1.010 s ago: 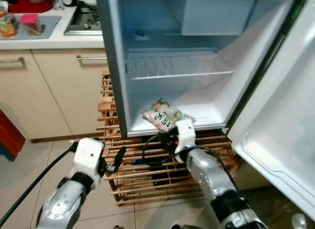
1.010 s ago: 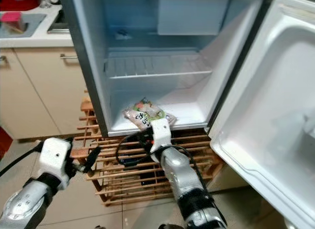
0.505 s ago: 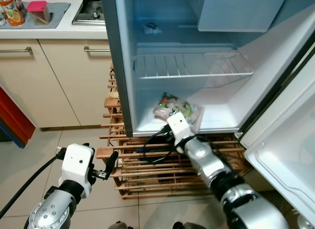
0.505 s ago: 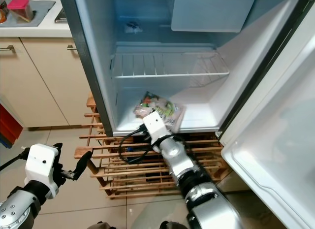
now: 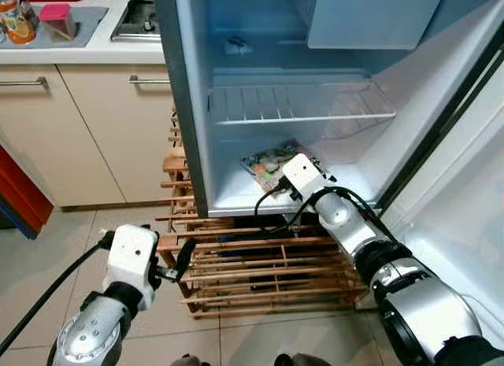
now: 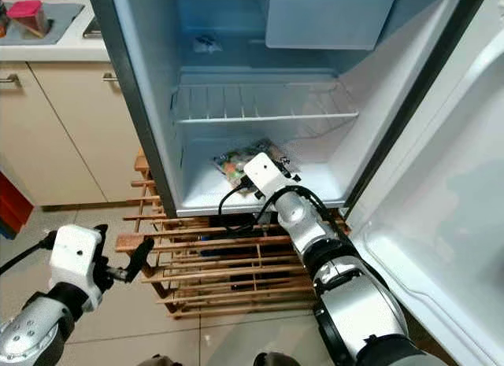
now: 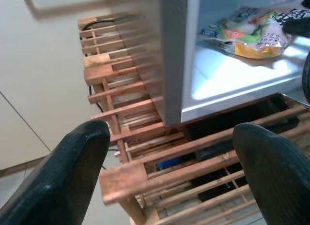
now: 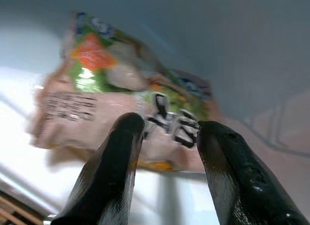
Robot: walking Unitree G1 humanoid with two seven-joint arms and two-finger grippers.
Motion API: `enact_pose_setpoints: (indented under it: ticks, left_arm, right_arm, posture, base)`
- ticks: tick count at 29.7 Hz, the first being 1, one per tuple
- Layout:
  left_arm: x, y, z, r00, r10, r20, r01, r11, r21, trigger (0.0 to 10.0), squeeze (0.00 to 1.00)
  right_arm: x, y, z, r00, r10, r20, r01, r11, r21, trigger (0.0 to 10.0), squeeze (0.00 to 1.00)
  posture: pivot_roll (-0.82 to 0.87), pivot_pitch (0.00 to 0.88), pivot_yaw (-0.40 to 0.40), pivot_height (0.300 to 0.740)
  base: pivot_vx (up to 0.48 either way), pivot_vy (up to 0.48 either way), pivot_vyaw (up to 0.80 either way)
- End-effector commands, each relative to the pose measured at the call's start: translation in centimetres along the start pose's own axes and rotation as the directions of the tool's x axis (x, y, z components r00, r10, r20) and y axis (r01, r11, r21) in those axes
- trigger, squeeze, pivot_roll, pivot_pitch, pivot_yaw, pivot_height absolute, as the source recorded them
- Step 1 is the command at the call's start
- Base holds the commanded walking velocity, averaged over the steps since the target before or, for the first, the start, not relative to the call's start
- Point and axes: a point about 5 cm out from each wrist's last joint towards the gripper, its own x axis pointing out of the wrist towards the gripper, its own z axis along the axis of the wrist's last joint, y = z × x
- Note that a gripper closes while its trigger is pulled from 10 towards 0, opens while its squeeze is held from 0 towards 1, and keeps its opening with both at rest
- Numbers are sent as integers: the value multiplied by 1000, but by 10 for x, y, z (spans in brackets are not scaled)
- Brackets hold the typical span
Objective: Restocking fridge
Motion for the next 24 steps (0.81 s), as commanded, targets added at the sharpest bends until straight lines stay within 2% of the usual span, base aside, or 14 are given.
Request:
enact_pose_setpoints:
  ticks: [1, 3, 4, 6, 11, 14, 17, 21, 24]
  left_arm:
    - [2, -2, -3, 1000, 1, -11, -1, 1000, -2, 10000, 0]
    - [4, -4, -3, 1000, -7, -9, 7, 1000, -3, 10000, 0]
    - [6, -5, -3, 1000, -17, -9, 17, 1000, -2, 10000, 0]
    - [8, -6, -2, 1000, -21, -6, 21, 1000, -1, 10000, 0]
    - [10, -5, 0, 1000, -17, 2, 17, 1000, 0, 10000, 0]
    - [11, -3, 2, 1000, 0, 12, 0, 1000, 0, 10000, 0]
    - [11, -5, 2, 1000, 0, 14, 0, 1000, -2, 10000, 0]
    - [11, -7, 2, 1000, -5, 15, 5, 1000, -2, 10000, 0]
    - [11, -6, 2, 1000, -5, 15, 5, 1000, -1, 10000, 0]
  right_arm:
    - [-2, 8, -2, 1000, 21, 15, -21, 999, 25, 10000, 0]
    - [-3, 25, 0, 997, 69, 32, -71, 996, 60, 10000, 0]
    - [-4, 39, 3, 993, 109, 45, -113, 989, 94, 10000, 0]
    - [-5, 52, 8, 988, 140, 64, -147, 981, 128, 10000, 0]
    - [-5, 63, 16, 984, 154, 92, -168, 972, 165, 10000, 0]
    - [-9, 63, 33, 976, 90, 201, -128, 974, 184, 10000, 0]
    - [-14, 55, 37, 964, 34, 265, -67, 991, 118, 10000, 0]
    - [-18, 47, 28, 967, 30, 254, -52, 996, 78, 10000, 0]
    - [-21, 42, 13, 979, 28, 203, -42, 997, 65, 10000, 0]
  posture:
    - [80, 54, -42, 740]
    - [72, 52, -39, 740]
    - [69, 50, -36, 740]
    - [68, 50, -35, 740]
    - [76, 47, -45, 740]
    - [79, 48, -51, 740]
    - [75, 50, -51, 740]
    - [71, 51, -51, 740]
    - [72, 51, -53, 740]
  base:
    - [0, 0, 0]
    - [0, 0, 0]
    - [0, 0, 0]
    - [0, 0, 0]
    - [0, 0, 0]
    - [0, 0, 0]
    - [0, 0, 0]
    - [0, 0, 0]
    - [0, 0, 0]
